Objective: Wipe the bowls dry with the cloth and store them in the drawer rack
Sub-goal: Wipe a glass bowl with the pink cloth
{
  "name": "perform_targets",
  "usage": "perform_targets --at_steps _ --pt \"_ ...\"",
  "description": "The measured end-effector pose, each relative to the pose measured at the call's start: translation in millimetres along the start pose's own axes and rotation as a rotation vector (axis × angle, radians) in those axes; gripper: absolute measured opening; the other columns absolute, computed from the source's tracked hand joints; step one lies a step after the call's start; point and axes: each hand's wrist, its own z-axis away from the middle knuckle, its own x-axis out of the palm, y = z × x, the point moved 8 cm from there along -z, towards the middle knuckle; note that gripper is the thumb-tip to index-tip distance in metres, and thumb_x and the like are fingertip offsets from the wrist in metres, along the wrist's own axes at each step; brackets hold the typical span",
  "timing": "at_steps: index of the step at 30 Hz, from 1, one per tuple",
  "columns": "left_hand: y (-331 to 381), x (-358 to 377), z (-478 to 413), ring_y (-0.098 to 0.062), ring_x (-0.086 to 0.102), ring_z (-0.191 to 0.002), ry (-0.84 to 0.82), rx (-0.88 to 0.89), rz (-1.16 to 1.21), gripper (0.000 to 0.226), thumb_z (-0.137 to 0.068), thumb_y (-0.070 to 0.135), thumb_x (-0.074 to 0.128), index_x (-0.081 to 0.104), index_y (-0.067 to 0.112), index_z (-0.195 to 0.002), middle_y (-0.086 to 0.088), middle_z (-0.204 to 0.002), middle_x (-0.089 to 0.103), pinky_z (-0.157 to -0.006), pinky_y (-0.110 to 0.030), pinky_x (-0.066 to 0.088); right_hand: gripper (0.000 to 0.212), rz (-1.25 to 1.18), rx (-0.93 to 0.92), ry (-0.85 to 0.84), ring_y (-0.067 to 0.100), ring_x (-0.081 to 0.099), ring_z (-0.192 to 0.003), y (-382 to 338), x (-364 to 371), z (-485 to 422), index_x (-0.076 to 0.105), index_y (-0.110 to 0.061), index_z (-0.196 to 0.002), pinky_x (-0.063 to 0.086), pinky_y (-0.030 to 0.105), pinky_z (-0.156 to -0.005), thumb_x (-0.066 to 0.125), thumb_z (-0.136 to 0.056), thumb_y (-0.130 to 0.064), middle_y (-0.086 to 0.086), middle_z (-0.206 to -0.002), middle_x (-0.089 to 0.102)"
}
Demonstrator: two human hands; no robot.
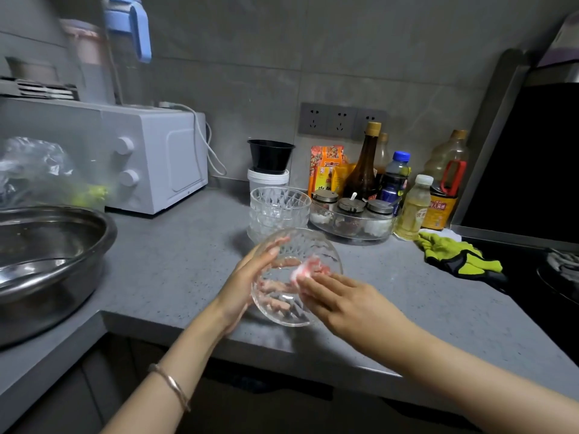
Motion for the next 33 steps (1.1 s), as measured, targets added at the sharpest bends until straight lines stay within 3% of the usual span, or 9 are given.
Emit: perform_targets --at_steps 4,8,13,15,20,24,26,29,33 --pt "-2.6 2.8 3.4 -0.026 0.064 -0.110 0.050 0.080 0.174 0.054 -0.078 0.023 0.060 0.051 0.031 -0.131 -0.003 -0.125 0.064 -0.077 -0.035 0.056 0.054 -0.087 0.196 0.073 0.023 0.071 -0.081 -10.3 4.8 -16.8 0.074 -0.012 -0.103 0.055 0.026 -0.054 0.085 -0.050 -0.015 0.011 -0.110 0.070" --pt "-6.9 15.3 1.0 -0.028 0.058 -0.118 0.146 0.167 0.194 0.043 -0.084 0.024 0.050 0.054 0.024 -0.128 -0.009 -0.118 0.067 -0.097 -0.049 0.045 0.045 -0.325 0.390 0.173 0.026 0.071 -0.084 -20.2 6.3 -34.2 0.063 -0.012 -0.120 0.054 0.030 -0.047 0.051 -0.077 -0.012 0.011 -0.123 0.063" --pt "3.5 6.7 -2.3 -0.027 0.065 -0.107 0.044 0.093 0.058 0.049 -0.081 0.028 0.050 0.053 0.013 -0.128 -0.011 -0.120 0.065 -0.078 -0.032 0.056 0.042 -0.052 0.054 0.082 0.021 0.064 -0.109 -17.5 2.8 -3.3 0.073 -0.017 -0.107 0.051 0.034 -0.092 0.049 -0.072 -0.020 0.005 -0.123 0.064" --pt "3.3 9.1 -4.0 -0.024 0.066 -0.105 -0.051 0.050 -0.031 0.047 -0.081 0.029 0.052 0.055 0.017 -0.126 -0.008 -0.119 0.066 -0.076 -0.033 0.056 0.047 0.015 0.021 0.060 0.026 0.063 -0.110 -11.4 7.0 7.0 0.073 -0.016 -0.107 0.050 0.038 -0.095 0.037 -0.076 -0.017 0.007 -0.121 0.066" --pt "1.6 23.0 -3.6 -0.026 0.065 -0.106 -0.024 0.088 0.126 0.055 -0.075 0.019 0.055 0.051 0.021 -0.129 -0.011 -0.118 0.067 -0.077 -0.033 0.056 0.045 -0.011 0.160 0.150 0.025 0.071 -0.087 -4.0 1.0 4.3 0.076 -0.010 -0.096 0.058 0.030 -0.066 0.038 -0.073 -0.006 0.011 -0.110 0.070" --pt "-2.6 33.2 -5.6 -0.035 0.055 -0.120 0.109 0.214 0.287 0.054 -0.075 0.026 0.060 0.053 0.026 -0.129 -0.014 -0.128 0.061 -0.081 -0.035 0.053 0.043 -0.250 0.368 0.192 0.017 0.071 -0.071 -6.6 -4.7 -11.3 0.075 -0.014 -0.096 0.051 0.022 -0.045 0.076 -0.054 -0.003 0.003 -0.104 0.072" --pt "-3.1 34.6 -6.8 -0.039 0.053 -0.121 0.180 0.245 0.335 0.043 -0.079 0.029 0.057 0.058 0.023 -0.122 -0.017 -0.130 0.058 -0.076 -0.034 0.055 0.054 -0.397 0.471 0.195 0.018 0.071 -0.079 -5.9 -1.6 -11.7 0.071 -0.014 -0.103 0.054 0.024 -0.050 0.087 -0.052 -0.007 0.002 -0.107 0.070" --pt "-6.2 30.4 -4.9 -0.038 0.055 -0.119 0.271 0.290 0.327 0.037 -0.085 0.029 0.049 0.059 0.023 -0.119 -0.014 -0.127 0.060 -0.078 -0.033 0.056 0.064 -0.697 0.542 0.249 0.017 0.064 -0.107 -5.0 2.0 -7.2 0.057 -0.013 -0.128 0.054 0.026 -0.080 0.072 -0.067 0.002 0.000 -0.127 0.061" --pt "-8.2 35.2 -1.6 -0.043 0.059 -0.111 0.279 0.315 0.305 0.036 -0.087 0.032 0.045 0.058 0.028 -0.120 -0.009 -0.121 0.065 -0.084 -0.039 0.056 0.076 -0.994 0.624 0.246 0.003 0.031 -0.137 -10.8 0.6 -8.3 0.036 -0.024 -0.145 0.029 0.019 -0.110 0.056 -0.076 0.002 -0.009 -0.151 0.034"
